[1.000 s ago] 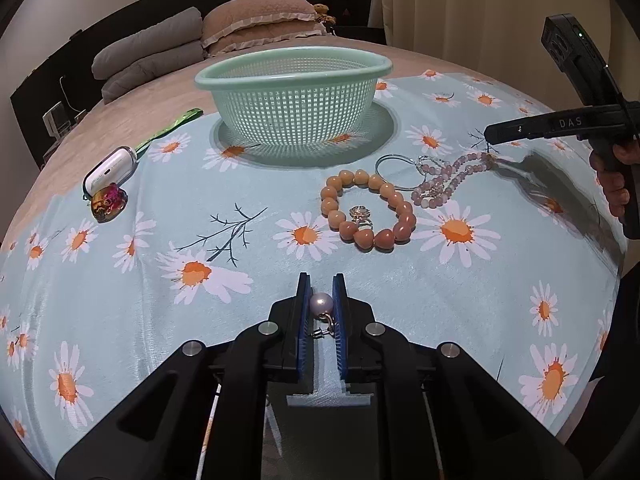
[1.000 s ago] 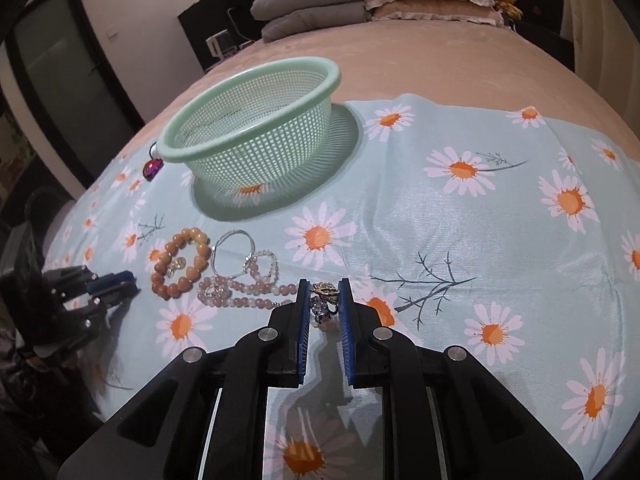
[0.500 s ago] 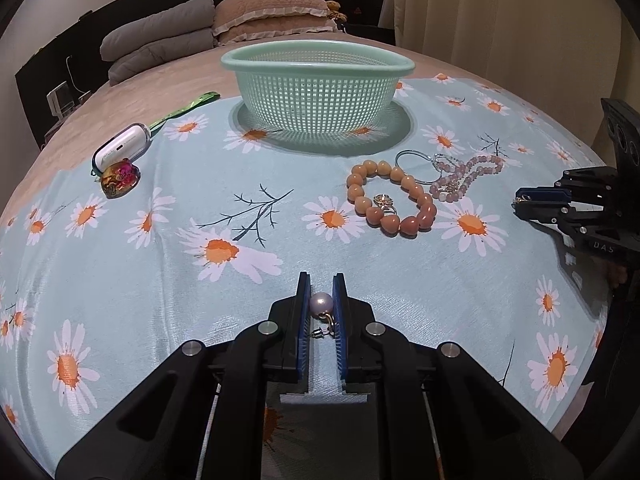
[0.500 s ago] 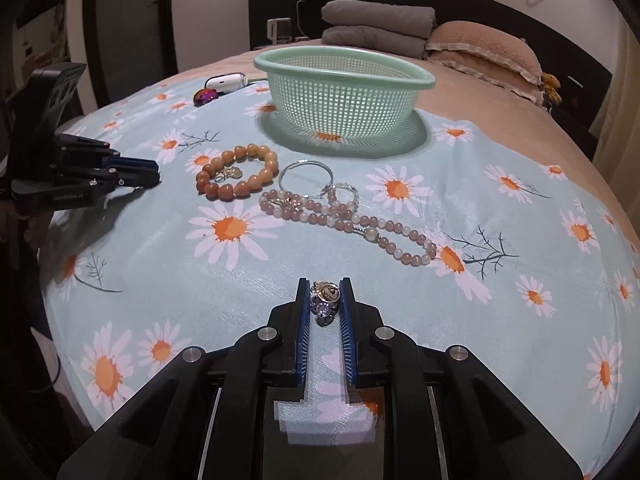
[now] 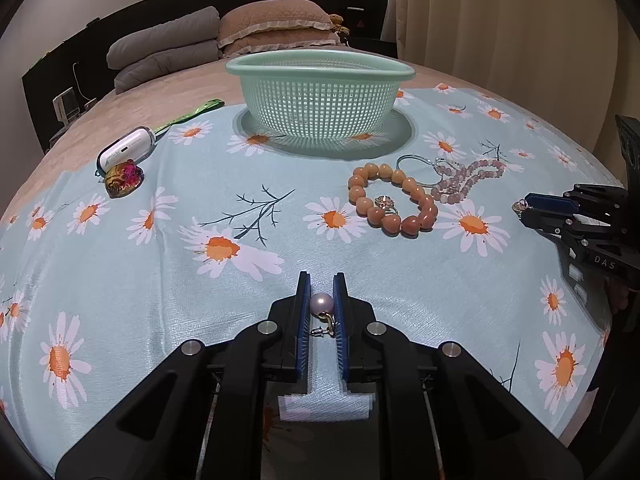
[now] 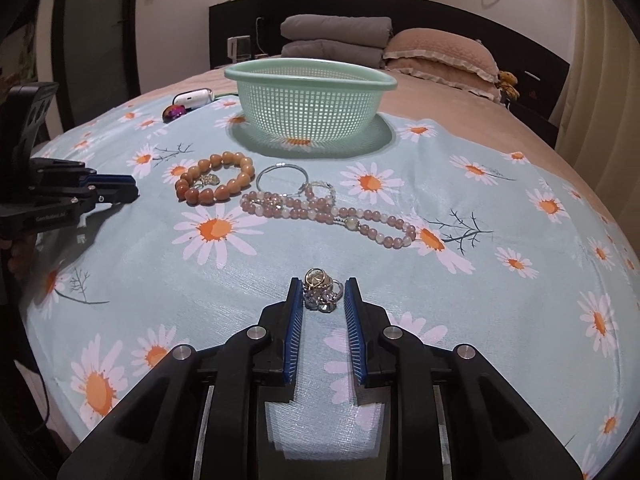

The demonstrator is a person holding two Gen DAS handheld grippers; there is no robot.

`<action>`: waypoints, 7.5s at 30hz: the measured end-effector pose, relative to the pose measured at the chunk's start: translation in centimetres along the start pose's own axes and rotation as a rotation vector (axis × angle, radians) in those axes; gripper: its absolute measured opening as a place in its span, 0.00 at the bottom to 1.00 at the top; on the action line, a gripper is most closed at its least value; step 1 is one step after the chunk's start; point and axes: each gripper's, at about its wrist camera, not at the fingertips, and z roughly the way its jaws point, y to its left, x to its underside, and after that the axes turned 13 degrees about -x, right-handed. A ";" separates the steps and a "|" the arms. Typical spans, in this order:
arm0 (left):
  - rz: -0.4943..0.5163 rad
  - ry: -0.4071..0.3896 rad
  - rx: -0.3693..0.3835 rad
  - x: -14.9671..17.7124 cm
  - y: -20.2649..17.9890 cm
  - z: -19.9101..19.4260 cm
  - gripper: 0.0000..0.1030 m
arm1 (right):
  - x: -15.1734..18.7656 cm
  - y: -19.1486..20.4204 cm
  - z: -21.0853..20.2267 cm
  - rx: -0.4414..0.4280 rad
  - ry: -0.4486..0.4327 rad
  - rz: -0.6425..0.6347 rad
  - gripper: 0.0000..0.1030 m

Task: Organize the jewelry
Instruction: 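Lift and carry both held earrings over the mint-green basket, then open both tools, dropping the earrings into the basket, then grasp the orange bead bracelet with the left tool while the right tool grasps the pink bead necklace, then lift the bracelet with the left tool while the right tool lifts the necklace, then carry the bracelet and necklace in both tools over the mint-green basket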

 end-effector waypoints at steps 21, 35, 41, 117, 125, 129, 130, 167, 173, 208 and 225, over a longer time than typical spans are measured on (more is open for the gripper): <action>-0.066 0.062 0.072 -1.2 1.5 -0.6 0.11 | -1.6 -0.7 -7.3 -0.053 -0.154 0.057 0.13; -0.009 -0.099 0.033 -9.6 2.4 -4.0 0.11 | -12.2 1.9 -7.6 -0.061 -0.228 -0.191 0.13; -0.007 -0.164 0.031 -14.4 3.0 -3.5 0.11 | -17.0 0.5 -5.4 -0.074 -0.231 -0.197 0.13; 0.110 0.165 0.008 -7.4 1.8 8.0 0.96 | -5.7 -7.9 3.7 0.044 0.182 0.179 0.25; 0.099 0.185 -0.023 -6.6 3.5 6.7 0.81 | -5.9 -8.6 3.2 -0.036 0.193 0.231 0.07; 0.074 0.183 -0.041 -5.9 3.9 6.1 0.81 | -6.0 -10.2 2.6 -0.077 0.135 0.357 0.62; 0.067 0.182 -0.043 -5.8 3.9 6.2 0.80 | -6.1 -10.4 2.3 -0.088 0.103 0.380 0.62; -0.118 0.121 0.053 -3.7 6.4 -2.4 0.12 | -10.6 -8.2 -7.3 -0.069 0.024 0.198 0.06; -0.109 0.061 0.097 -5.5 5.5 -4.7 0.12 | -12.6 -7.2 -9.5 -0.116 -0.043 0.167 0.06; 0.048 -0.065 0.148 -22.1 3.3 -4.5 0.12 | -27.0 -2.1 -4.5 -0.197 -0.172 0.010 0.06; 0.088 0.080 0.156 -21.9 2.7 4.4 0.12 | -27.0 -5.6 2.9 -0.141 -0.042 0.083 0.06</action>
